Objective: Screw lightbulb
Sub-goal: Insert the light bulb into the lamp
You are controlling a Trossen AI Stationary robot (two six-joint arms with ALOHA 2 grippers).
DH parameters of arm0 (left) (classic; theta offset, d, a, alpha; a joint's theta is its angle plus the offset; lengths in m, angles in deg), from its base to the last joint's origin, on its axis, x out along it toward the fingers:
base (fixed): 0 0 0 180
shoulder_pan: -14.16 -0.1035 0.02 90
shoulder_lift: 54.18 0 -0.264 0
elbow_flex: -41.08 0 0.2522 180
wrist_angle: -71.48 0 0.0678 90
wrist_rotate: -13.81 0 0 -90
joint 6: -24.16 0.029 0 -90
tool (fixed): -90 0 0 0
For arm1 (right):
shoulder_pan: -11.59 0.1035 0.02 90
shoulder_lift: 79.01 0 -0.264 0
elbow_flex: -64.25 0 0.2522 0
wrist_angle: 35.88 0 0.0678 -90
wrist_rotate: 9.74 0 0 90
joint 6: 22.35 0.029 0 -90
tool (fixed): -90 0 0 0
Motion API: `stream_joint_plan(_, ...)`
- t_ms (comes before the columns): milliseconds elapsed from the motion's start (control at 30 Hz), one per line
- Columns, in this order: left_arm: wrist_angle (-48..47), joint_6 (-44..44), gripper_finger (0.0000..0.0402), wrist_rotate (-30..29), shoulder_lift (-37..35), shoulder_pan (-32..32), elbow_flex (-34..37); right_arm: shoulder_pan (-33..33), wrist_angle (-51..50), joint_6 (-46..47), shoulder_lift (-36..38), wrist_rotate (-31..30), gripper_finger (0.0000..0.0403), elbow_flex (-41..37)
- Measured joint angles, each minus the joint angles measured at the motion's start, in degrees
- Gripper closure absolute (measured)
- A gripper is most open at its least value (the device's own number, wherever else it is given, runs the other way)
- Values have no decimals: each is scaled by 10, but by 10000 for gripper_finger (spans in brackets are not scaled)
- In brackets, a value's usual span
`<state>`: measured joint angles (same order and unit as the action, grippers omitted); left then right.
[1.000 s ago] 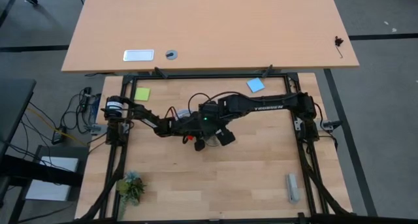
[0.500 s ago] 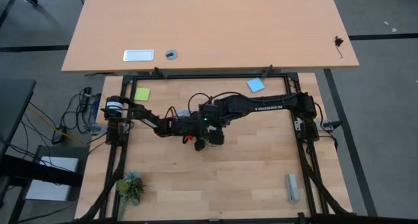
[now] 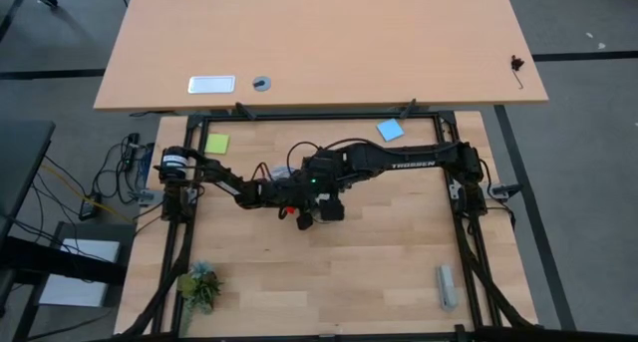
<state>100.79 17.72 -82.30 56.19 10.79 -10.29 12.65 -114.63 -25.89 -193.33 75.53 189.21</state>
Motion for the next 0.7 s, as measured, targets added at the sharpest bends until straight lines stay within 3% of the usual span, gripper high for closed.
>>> stream_joint_plan(133,0,0,402,0,0,0,0,-3,-12,-151,0,13,88,-1)
stream_joint_plan(300,0,1,402,0,0,0,0,-25,8,-200,1,64,94,-35)
stream_joint_plan(533,-1,1,402,0,0,0,0,-33,37,-168,2,70,112,-63)
stream_joint_plan(700,-1,1,402,0,0,0,1,-33,42,-1,2,62,124,-63)
